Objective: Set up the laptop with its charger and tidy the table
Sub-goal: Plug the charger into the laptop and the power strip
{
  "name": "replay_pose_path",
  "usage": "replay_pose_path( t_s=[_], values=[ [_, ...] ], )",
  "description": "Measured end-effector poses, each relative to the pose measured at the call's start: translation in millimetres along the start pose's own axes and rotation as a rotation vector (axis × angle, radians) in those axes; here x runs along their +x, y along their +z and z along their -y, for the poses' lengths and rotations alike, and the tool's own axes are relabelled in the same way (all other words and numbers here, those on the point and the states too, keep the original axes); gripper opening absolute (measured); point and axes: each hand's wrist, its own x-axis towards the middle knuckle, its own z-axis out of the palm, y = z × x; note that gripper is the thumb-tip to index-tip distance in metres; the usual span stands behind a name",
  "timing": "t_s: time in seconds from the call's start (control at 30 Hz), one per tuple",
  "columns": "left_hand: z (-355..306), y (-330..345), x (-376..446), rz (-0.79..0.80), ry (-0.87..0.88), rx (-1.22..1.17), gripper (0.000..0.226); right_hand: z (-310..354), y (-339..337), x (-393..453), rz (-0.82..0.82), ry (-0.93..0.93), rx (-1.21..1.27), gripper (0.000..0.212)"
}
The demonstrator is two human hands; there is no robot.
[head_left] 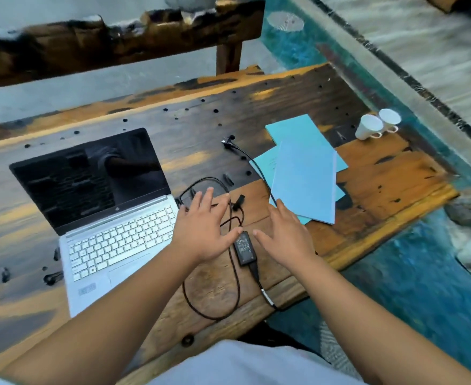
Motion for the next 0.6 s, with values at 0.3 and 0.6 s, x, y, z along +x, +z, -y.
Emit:
replay_pose_path(
  t_s=[0.3, 0.6],
  values=[
    [-32, 9, 71, 0.068, -0.069, -0.033, 0.088, -53, -10, 72, 0.087, 0.019, 0.045, 0.063],
    [-43, 30, 173, 0.234, -0.183, -0.185, 0.089, -78, 2, 175, 0.160, 0.004, 0.107, 0.049]
  ],
)
